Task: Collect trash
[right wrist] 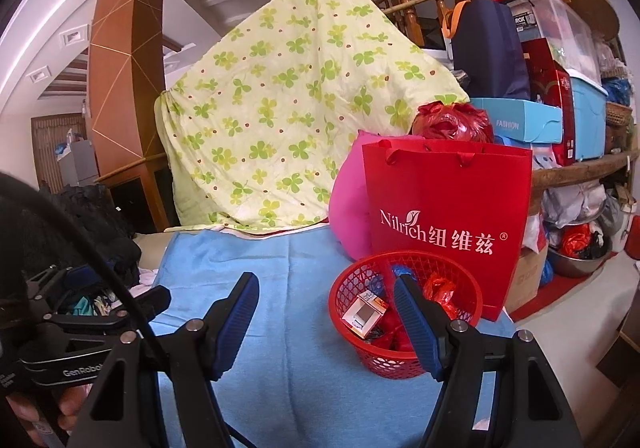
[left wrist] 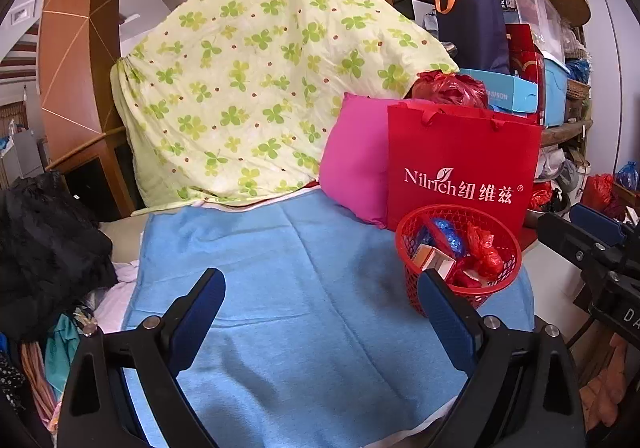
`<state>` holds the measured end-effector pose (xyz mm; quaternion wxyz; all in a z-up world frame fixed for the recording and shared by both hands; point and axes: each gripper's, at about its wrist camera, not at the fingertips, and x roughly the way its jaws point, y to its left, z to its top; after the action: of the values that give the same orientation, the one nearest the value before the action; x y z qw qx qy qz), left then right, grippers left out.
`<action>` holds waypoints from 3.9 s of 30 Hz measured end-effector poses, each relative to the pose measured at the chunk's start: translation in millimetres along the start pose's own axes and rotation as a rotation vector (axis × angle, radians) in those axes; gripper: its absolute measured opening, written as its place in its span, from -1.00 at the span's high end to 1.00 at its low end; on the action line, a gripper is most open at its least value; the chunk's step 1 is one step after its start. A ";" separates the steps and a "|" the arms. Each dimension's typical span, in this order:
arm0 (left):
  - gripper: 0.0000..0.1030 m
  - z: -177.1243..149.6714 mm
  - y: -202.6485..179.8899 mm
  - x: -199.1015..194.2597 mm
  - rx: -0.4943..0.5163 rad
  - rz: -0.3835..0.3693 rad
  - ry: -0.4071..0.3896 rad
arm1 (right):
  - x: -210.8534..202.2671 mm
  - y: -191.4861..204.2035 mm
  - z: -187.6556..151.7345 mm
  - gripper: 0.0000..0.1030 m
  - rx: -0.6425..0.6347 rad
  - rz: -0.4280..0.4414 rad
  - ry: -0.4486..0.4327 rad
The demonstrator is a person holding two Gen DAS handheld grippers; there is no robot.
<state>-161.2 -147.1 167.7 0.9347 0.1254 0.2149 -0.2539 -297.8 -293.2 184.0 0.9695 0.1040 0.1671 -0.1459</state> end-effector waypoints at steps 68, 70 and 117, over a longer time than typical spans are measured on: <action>-0.95 -13.9 53.7 -42.9 -0.111 0.090 -0.052 | -28.0 54.9 8.8 -0.52 -0.090 0.020 -0.026; -0.95 -14.9 54.8 -43.0 -0.112 0.095 -0.050 | -26.9 56.4 8.1 -0.52 -0.092 0.022 -0.025; -0.95 -10.5 0.6 -27.2 0.021 0.083 0.009 | -15.9 5.3 2.7 -0.52 0.001 -0.011 0.016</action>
<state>-185.6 -131.6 171.3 0.9421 0.1451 0.2112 -0.2163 -309.7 -284.9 192.9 0.9673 0.1046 0.1754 -0.1506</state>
